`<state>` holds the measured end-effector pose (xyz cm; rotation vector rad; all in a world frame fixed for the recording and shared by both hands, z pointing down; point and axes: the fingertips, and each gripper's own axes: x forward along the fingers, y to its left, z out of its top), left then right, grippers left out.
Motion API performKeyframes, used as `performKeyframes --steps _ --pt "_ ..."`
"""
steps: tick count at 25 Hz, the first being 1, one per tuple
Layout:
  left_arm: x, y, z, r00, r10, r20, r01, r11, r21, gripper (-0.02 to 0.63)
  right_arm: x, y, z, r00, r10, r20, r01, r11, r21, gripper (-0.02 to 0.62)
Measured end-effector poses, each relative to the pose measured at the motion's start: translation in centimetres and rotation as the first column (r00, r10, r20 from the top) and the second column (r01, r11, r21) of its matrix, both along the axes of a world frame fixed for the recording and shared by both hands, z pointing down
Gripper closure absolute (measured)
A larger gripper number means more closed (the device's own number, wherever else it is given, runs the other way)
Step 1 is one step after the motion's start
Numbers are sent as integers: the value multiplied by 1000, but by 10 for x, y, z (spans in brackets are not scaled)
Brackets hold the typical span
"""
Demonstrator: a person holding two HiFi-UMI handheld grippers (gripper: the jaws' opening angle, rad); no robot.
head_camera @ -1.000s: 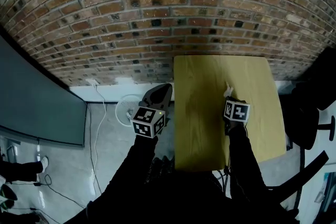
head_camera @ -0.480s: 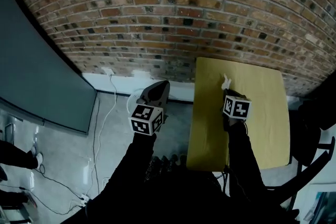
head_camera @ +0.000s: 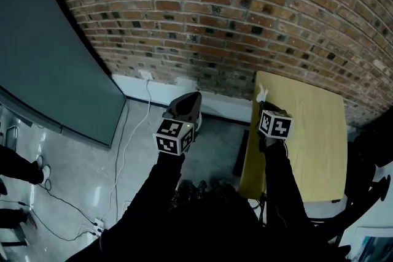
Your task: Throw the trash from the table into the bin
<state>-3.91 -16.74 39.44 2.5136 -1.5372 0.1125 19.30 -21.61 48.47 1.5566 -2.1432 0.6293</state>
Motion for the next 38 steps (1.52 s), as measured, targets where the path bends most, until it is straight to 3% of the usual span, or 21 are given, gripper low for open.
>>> performKeyframes --steps 13,24,33,38 --pt "-119 15 6 999 -43 14 43 999 -2 600 -142 4 -19 996 -88 34 86 994 69 574" --pt "-192 33 26 995 -94 31 95 995 -34 600 -239 21 9 979 -202 32 201 979 28 574" --pt "-203 14 59 992 -116 53 120 990 -78 600 -270 1 45 959 -282 24 283 959 -8 574" --pt "-204 -6 90 989 -134 64 141 982 -122 600 -277 -18 82 952 -301 50 304 950 -70 574"
